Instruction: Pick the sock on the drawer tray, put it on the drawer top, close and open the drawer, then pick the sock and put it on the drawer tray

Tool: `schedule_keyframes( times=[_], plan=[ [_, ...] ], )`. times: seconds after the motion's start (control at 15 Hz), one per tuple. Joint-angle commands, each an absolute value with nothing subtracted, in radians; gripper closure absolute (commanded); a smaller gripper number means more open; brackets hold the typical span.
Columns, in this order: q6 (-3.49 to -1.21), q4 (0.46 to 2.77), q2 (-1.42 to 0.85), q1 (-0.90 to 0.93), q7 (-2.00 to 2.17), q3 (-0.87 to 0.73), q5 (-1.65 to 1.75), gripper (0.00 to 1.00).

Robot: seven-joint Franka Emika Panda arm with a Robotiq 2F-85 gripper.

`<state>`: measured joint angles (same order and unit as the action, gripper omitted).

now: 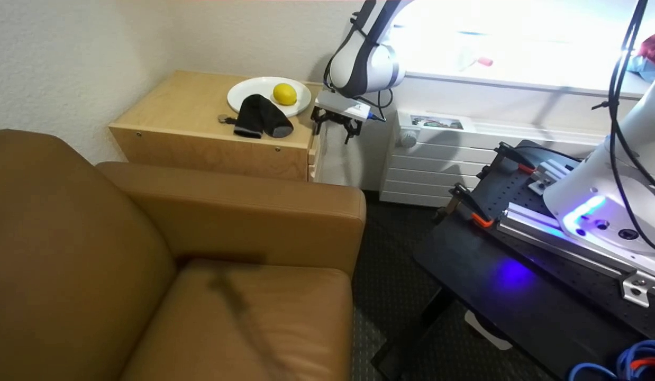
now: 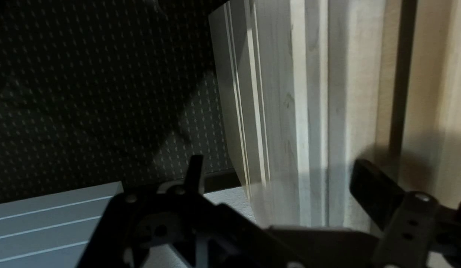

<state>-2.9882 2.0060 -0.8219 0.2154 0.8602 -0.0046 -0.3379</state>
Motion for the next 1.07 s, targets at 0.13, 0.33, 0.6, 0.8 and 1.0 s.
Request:
schedule_keyframes(
  times=[0.13, 0.33, 0.6, 0.8, 1.0],
  plan=[
    [-3.051, 2.081, -0.732, 0.142, 0.797, 0.072, -0.374, 0.0],
    [-2.985, 2.004, -0.822, 0.218, 0.852, -0.007, -0.348, 0.0],
    [-2.985, 2.004, -0.822, 0.218, 0.852, -0.007, -0.348, 0.0],
    [-3.105, 2.035, -0.788, 0.148, 0.836, 0.069, -0.401, 0.0],
    [-3.188, 2.095, -0.732, 0.061, 0.8, 0.151, -0.453, 0.0]
  ],
)
